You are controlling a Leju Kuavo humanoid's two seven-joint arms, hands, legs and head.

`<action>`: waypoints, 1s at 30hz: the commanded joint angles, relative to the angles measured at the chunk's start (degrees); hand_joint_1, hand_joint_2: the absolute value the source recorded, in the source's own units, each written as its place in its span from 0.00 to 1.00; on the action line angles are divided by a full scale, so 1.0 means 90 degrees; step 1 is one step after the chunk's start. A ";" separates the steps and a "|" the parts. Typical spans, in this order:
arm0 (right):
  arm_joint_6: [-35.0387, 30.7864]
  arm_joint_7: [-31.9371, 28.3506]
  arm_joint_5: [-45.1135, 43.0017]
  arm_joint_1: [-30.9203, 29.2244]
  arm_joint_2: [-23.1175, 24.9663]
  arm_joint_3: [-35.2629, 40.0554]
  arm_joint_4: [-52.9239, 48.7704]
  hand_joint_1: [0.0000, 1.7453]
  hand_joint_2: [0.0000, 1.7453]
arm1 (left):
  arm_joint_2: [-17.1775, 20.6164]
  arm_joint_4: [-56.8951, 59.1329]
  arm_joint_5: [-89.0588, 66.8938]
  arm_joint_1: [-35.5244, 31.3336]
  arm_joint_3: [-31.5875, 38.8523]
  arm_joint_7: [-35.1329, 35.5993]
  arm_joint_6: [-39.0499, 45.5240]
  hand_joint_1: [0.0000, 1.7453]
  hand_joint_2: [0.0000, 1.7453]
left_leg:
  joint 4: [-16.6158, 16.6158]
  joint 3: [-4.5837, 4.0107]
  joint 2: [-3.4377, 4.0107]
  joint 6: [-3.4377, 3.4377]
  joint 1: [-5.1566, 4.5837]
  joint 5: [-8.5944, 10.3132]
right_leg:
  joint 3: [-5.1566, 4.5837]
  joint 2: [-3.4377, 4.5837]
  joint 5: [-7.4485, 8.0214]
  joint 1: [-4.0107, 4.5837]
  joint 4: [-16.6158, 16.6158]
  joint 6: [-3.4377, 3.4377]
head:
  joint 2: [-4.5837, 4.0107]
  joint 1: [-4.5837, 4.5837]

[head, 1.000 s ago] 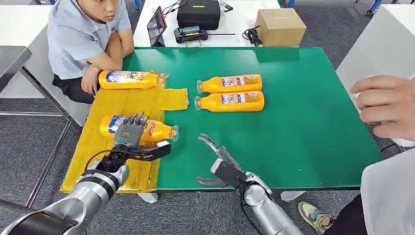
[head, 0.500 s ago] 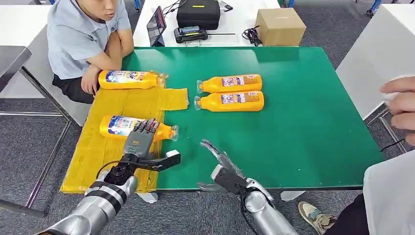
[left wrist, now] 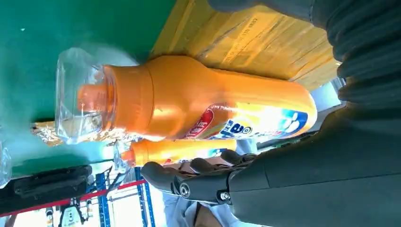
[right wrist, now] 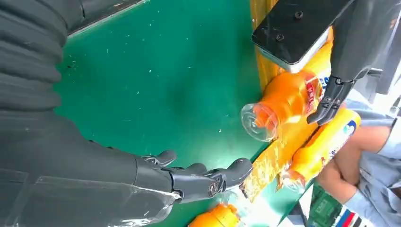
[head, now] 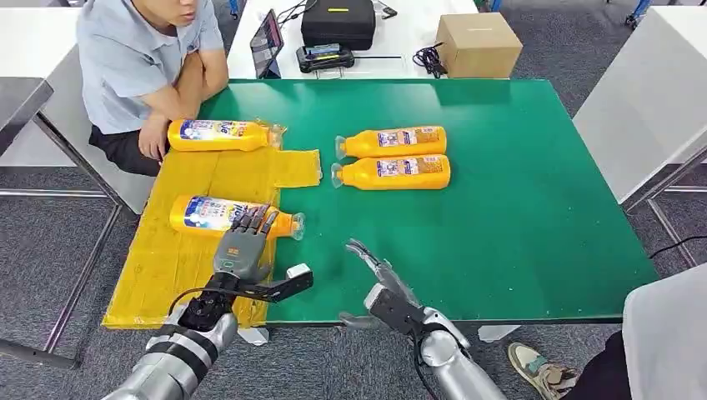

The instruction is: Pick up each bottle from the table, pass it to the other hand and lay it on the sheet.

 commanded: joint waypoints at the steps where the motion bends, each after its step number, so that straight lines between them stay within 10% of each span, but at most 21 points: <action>1: -0.0203 0.0082 -0.0059 0.0395 -0.0104 -0.0423 -0.0597 0.00 1.00 | 0.0098 -0.1713 0.0365 0.1158 0.0051 -0.0397 0.0723 0.00 1.00 | -0.0002 0.0032 0.0015 -0.0014 0.0010 -0.0019 | 0.0031 0.0009 -0.0014 0.0012 -0.0006 -0.0019 | 0.0000 0.0000; 12: -0.0736 -0.0420 -0.1294 0.1385 0.0310 -0.1002 -0.2443 0.00 1.00 | -0.0286 -0.4266 0.4608 0.2625 -0.0224 -0.2948 0.0888 0.00 1.00 | 0.0023 0.0009 0.0005 -0.0019 0.0014 -0.0036 | 0.0011 -0.0002 -0.0032 0.0016 0.0018 -0.0024 | 0.0000 -0.0002; 13: -0.0932 -0.0420 -0.1411 0.1537 0.0386 -0.1117 -0.2754 0.00 0.00 | -0.0319 -0.4351 0.4987 0.2728 -0.0256 -0.3003 0.0779 0.00 1.00 | 0.0023 0.0015 0.0007 -0.0021 0.0016 -0.0038 | 0.0018 0.0000 -0.0031 0.0018 0.0013 -0.0026 | 0.0000 -0.0002; 14: -0.1201 -0.0420 -0.1330 0.1679 0.0395 -0.1108 -0.3009 0.00 0.00 | -0.0373 -0.4359 0.5303 0.2821 -0.0233 -0.3086 0.0806 0.00 1.00 | 0.0010 -0.0003 -0.0001 -0.0013 0.0006 -0.0022 | -0.0003 -0.0005 -0.0019 0.0007 0.0006 -0.0015 | 0.0000 0.0000; 15: -0.1332 -0.0396 -0.1400 0.1765 0.0485 -0.1211 -0.3034 0.00 1.00 | -0.0416 -0.4332 0.5418 0.2879 -0.0214 -0.3049 0.0795 0.00 1.00 | 0.0017 0.0008 -0.0005 -0.0017 0.0011 -0.0032 | 0.0011 -0.0011 -0.0029 0.0013 0.0010 -0.0023 | 0.0000 -0.0002; 17: -0.2292 0.0241 -0.1189 0.1963 0.0826 -0.1453 -0.3167 0.00 1.00 | -0.0476 -0.4273 0.5669 0.3054 -0.0200 -0.3080 0.0873 0.00 1.00 | 0.0004 0.0004 -0.0001 -0.0013 0.0005 -0.0022 | 0.0003 -0.0005 -0.0019 0.0007 0.0001 -0.0015 | 0.0000 -0.0002; 18: -0.2380 0.0318 -0.1171 0.2000 0.0827 -0.1417 -0.3189 0.00 0.00 | -0.0479 -0.4259 0.5704 0.3104 -0.0216 -0.3081 0.0905 0.00 1.00 | 0.0005 0.0013 -0.0004 -0.0015 0.0007 -0.0025 | 0.0013 -0.0009 -0.0024 0.0009 0.0001 -0.0018 | 0.0000 0.0000; 30: -0.4145 0.0363 0.1275 0.2758 0.0029 -0.1115 -0.4232 0.00 0.00 | -0.0394 -0.4739 0.7264 0.3534 -0.0254 -0.3108 0.0392 0.00 1.00 | -0.0002 0.0003 0.0001 -0.0008 0.0005 -0.0018 | 0.0003 -0.0002 -0.0013 0.0005 -0.0008 -0.0012 | 0.0000 0.0000</action>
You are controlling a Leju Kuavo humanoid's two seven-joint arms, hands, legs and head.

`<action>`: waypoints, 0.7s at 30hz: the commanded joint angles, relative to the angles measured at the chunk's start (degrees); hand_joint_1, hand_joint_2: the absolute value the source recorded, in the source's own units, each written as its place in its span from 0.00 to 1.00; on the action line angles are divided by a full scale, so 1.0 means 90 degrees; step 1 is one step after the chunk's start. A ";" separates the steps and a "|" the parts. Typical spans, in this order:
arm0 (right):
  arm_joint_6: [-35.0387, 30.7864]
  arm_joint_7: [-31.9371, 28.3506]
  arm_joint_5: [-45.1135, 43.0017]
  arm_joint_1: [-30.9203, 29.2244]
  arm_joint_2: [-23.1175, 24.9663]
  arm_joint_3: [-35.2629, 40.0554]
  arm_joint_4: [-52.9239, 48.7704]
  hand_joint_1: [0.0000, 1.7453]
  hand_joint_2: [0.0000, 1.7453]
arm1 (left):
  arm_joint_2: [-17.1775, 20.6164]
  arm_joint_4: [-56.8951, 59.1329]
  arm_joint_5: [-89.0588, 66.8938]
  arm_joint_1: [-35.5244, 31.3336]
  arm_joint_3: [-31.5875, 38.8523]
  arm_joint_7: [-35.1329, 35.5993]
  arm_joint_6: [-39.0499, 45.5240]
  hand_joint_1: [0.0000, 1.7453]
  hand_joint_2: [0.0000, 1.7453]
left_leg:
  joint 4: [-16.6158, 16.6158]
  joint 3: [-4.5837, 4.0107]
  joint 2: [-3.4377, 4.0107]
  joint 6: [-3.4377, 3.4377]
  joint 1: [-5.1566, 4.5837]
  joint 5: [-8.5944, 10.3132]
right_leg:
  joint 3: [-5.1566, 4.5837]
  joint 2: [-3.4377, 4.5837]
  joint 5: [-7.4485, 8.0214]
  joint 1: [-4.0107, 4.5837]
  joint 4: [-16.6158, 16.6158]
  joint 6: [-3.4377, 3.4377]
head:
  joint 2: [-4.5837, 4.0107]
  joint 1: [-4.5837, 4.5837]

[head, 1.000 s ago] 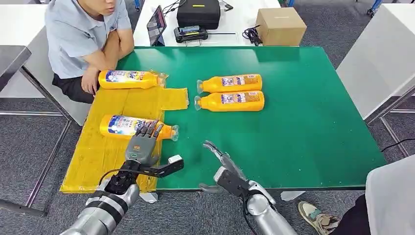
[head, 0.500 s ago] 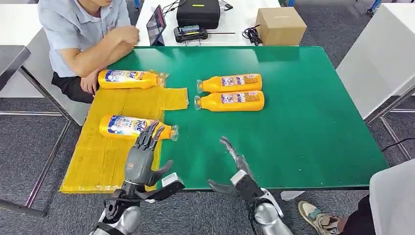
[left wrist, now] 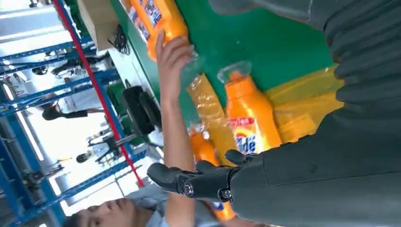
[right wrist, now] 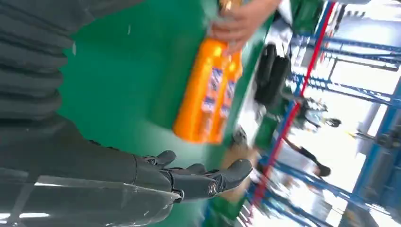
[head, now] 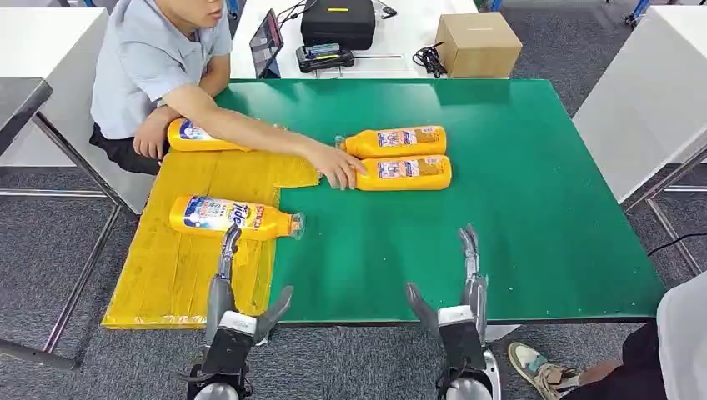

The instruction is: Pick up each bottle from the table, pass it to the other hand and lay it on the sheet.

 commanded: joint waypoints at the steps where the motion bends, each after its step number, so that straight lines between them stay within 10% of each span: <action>1: -0.0771 0.0188 0.1222 0.0369 -0.0488 -0.0003 -0.0685 0.00 0.00 | 0.0084 -0.0321 0.0714 0.0259 -0.0113 0.0027 -0.0380 0.00 1.00 | 0.0002 0.0022 0.0005 -0.0010 0.0007 -0.0014 | 0.0024 0.0000 -0.0011 0.0008 -0.0002 -0.0013 | 0.0000 0.0000; 21: -0.1804 -0.0139 0.4207 0.0108 -0.0162 -0.1284 0.0406 0.00 0.00 | 0.0387 -0.0079 0.1883 0.0112 -0.0718 -0.0161 -0.1113 0.00 1.00 | -0.0011 0.0045 0.0003 -0.0016 0.0016 -0.0011 | 0.0051 -0.0003 -0.0006 0.0018 -0.0021 -0.0021 | 0.0000 0.0000</action>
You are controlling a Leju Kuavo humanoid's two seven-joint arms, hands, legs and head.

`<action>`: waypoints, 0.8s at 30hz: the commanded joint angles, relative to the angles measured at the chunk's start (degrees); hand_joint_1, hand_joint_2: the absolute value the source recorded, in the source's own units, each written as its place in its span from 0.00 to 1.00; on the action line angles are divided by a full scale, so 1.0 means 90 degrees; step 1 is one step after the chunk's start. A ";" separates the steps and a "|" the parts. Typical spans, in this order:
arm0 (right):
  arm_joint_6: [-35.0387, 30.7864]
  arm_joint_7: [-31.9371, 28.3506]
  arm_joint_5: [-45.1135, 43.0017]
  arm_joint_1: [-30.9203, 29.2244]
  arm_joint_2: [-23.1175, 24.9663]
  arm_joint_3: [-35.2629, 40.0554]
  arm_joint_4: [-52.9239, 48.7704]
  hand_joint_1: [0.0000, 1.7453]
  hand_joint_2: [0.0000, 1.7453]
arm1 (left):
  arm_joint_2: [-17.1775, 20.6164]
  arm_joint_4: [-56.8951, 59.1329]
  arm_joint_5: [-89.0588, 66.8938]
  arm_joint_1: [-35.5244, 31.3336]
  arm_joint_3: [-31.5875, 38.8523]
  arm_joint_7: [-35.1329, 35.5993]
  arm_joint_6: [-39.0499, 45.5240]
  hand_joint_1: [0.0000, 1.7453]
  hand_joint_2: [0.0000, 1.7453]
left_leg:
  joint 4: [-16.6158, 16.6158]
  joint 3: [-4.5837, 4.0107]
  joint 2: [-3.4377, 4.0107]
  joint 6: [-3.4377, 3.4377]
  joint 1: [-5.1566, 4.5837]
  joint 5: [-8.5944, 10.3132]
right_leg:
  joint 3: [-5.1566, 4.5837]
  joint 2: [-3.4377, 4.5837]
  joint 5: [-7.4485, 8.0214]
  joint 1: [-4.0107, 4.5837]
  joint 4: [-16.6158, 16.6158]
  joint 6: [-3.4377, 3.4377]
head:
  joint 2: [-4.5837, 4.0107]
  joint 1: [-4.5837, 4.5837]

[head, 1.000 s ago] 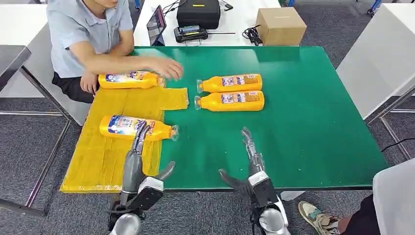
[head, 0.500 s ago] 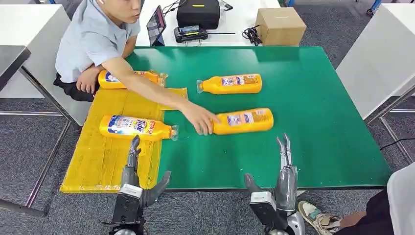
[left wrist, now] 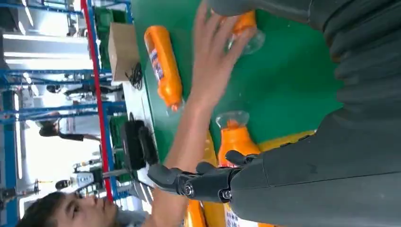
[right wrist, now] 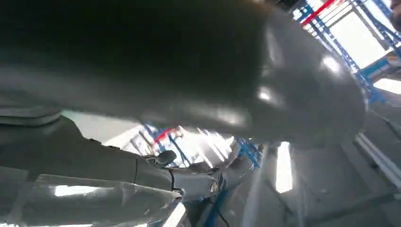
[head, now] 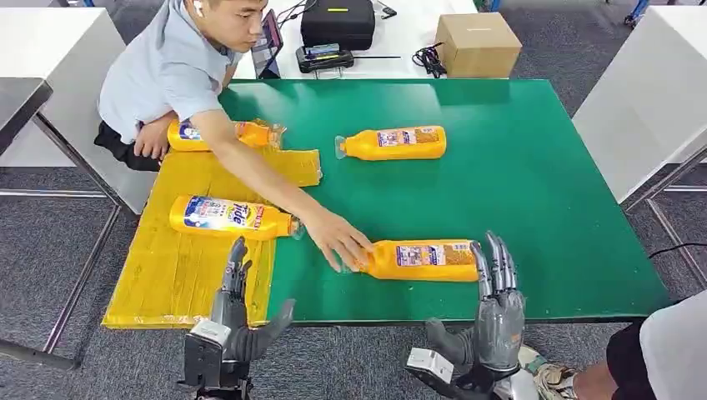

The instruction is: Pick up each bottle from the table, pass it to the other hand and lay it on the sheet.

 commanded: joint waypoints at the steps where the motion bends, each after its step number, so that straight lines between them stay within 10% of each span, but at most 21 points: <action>1: -0.0046 0.0028 0.1655 -0.0468 0.0210 -0.1325 0.1138 0.00 0.00 | 0.0290 0.0361 0.0261 -0.0270 -0.0399 -0.0085 -0.0211 0.00 1.00 | -0.0010 0.0029 -0.0001 -0.0012 0.0010 -0.0004 | 0.0034 -0.0005 -0.0002 0.0011 -0.0016 -0.0015 | 0.0000 0.0000; 24: -0.0046 0.0969 -0.0137 -0.2353 -0.1015 -0.0201 0.4358 0.00 0.00 | 0.0109 0.1072 -0.0871 -0.0836 -0.0812 -0.0289 0.0063 0.00 1.00 | -0.0002 0.0039 0.0008 -0.0010 0.0012 -0.0009 | 0.0044 0.0001 -0.0004 0.0014 -0.0013 -0.0016 | 0.0000 -0.0002</action>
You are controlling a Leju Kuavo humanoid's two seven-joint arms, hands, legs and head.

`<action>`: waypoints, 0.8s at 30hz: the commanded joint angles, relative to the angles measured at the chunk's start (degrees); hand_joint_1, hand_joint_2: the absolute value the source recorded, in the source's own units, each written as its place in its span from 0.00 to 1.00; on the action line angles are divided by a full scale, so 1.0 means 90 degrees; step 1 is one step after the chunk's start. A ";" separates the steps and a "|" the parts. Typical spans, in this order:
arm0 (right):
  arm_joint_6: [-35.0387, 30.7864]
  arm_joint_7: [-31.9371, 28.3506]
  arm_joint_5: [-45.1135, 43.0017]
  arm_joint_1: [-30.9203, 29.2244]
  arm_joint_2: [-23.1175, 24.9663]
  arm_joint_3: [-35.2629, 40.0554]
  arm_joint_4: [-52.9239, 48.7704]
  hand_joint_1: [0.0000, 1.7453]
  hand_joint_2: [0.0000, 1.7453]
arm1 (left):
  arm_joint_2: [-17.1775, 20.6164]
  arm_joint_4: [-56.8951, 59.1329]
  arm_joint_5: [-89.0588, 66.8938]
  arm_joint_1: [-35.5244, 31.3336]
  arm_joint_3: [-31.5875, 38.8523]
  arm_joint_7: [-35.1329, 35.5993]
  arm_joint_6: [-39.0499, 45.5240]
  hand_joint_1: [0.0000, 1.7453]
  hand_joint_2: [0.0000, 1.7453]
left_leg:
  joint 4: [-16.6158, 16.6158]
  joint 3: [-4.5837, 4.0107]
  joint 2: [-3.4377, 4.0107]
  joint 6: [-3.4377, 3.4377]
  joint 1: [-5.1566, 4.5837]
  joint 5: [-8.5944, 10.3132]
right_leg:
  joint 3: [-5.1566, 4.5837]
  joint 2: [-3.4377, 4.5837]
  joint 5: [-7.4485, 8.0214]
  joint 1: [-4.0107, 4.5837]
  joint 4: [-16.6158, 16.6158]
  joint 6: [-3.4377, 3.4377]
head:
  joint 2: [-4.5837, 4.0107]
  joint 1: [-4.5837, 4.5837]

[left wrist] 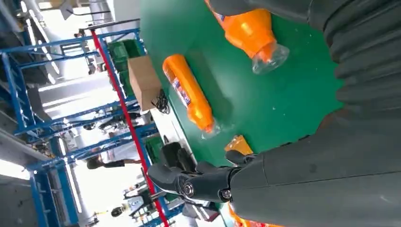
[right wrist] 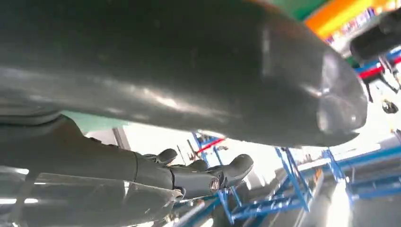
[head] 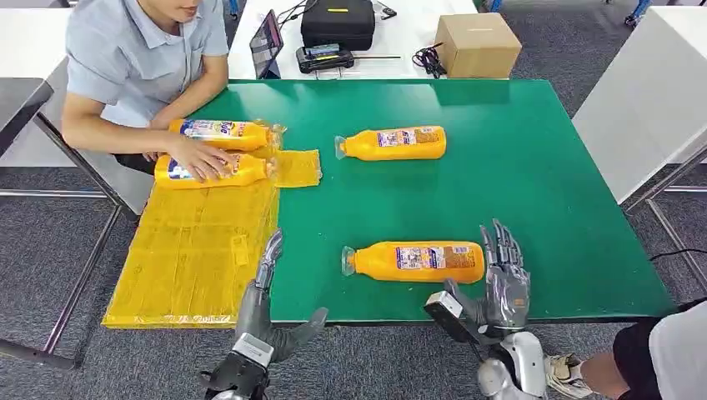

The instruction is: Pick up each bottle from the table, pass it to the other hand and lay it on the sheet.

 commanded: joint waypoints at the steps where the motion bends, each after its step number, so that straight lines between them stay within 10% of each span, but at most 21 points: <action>1: -0.0044 0.0076 0.0050 -0.0825 -0.0266 0.0310 0.1547 0.00 0.00 | 0.0014 0.0680 0.0253 -0.0307 -0.0205 -0.0003 -0.0207 0.00 1.00 | -0.0006 0.0020 0.0007 -0.0008 0.0006 -0.0006 | 0.0021 0.0004 -0.0003 0.0007 -0.0010 -0.0010 | 0.0000 0.0002; 24: 0.0583 -0.0158 -0.0581 -0.1069 -0.0120 0.1384 0.1160 0.00 0.00 | 0.0034 0.0589 0.0254 -0.0423 -0.0344 0.0011 -0.0043 0.00 1.00 | 0.0004 0.0025 0.0013 -0.0015 0.0013 -0.0015 | 0.0027 0.0009 -0.0011 0.0014 0.0000 -0.0019 | 0.0000 0.0002</action>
